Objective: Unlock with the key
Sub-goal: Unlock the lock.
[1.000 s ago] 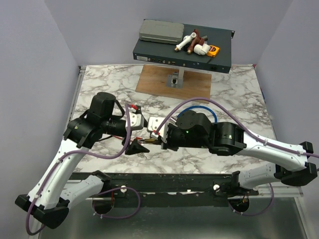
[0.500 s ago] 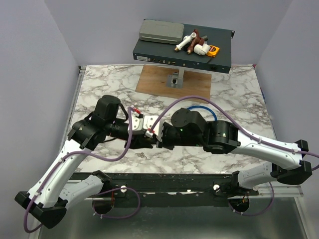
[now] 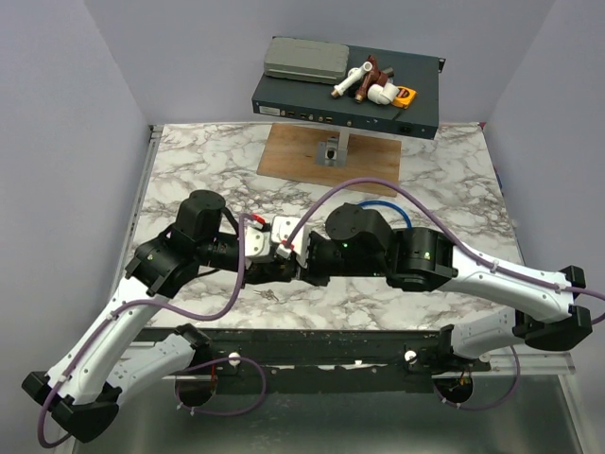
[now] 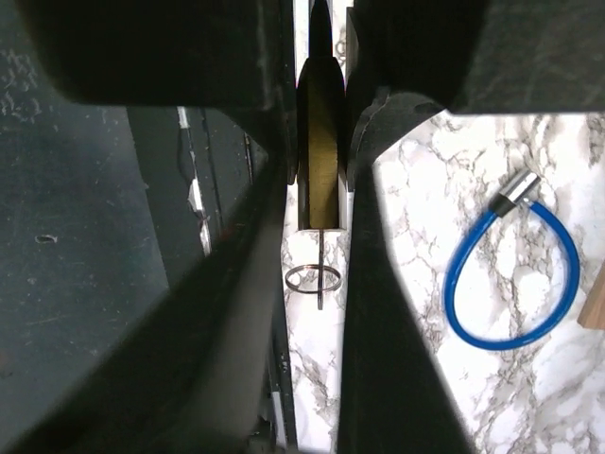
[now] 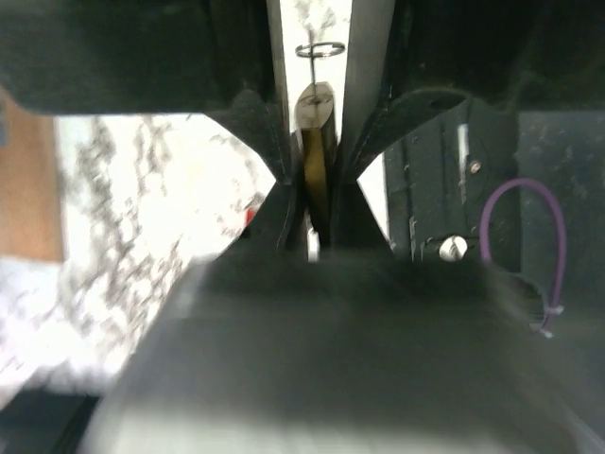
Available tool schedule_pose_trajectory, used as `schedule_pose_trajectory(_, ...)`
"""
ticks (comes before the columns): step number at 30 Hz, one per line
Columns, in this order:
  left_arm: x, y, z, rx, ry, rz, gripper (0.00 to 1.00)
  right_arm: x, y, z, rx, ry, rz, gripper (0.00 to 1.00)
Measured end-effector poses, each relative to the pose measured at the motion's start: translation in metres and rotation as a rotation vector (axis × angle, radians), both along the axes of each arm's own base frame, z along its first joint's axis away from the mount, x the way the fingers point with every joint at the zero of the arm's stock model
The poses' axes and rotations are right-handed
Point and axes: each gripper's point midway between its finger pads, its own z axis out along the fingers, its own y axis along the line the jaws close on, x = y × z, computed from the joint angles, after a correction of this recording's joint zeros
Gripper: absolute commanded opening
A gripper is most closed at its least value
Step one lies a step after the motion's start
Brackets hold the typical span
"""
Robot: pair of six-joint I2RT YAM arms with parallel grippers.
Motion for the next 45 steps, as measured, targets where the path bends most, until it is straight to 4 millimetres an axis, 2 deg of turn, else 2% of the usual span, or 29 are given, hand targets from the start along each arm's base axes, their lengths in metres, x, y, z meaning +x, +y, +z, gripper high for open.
schedule_pose_trajectory(2,0.002,0.000,-0.002,0.004,0.030,0.028,0.00,0.002,0.005,0.016,0.053,-0.011,-0.009,0.49)
schedule_pose_trajectory(5,0.004,-0.001,-0.004,0.007,0.103,0.070,0.00,0.004,0.005,0.051,0.174,-0.029,-0.030,0.56)
schedule_pose_trajectory(10,0.011,-0.005,0.014,-0.047,0.187,0.133,0.00,-0.003,-0.027,0.108,0.367,-0.027,-0.056,0.47)
schedule_pose_trajectory(13,0.012,-0.008,0.031,-0.100,0.229,0.155,0.00,-0.010,-0.051,0.129,0.469,-0.009,-0.070,0.40)
schedule_pose_trajectory(18,0.014,-0.005,0.070,-0.229,0.281,0.208,0.00,-0.013,-0.069,0.134,0.555,0.047,-0.106,0.36)
schedule_pose_trajectory(23,0.011,0.001,0.092,-0.340,0.318,0.218,0.00,-0.007,-0.060,0.125,0.577,0.116,-0.162,0.32)
schedule_pose_trajectory(27,0.006,0.001,0.092,-0.377,0.368,0.196,0.00,-0.001,-0.052,0.121,0.601,0.137,-0.197,0.29)
schedule_pose_trajectory(36,-0.006,0.002,0.103,-0.408,0.410,0.135,0.00,0.000,-0.045,0.137,0.699,0.158,-0.198,0.29)
schedule_pose_trajectory(40,-0.014,0.004,0.109,-0.421,0.398,0.106,0.00,0.001,-0.042,0.132,0.698,0.172,-0.201,0.23)
schedule_pose_trajectory(45,-0.017,0.005,0.113,-0.428,0.394,0.092,0.00,0.001,-0.040,0.126,0.696,0.190,-0.205,0.22)
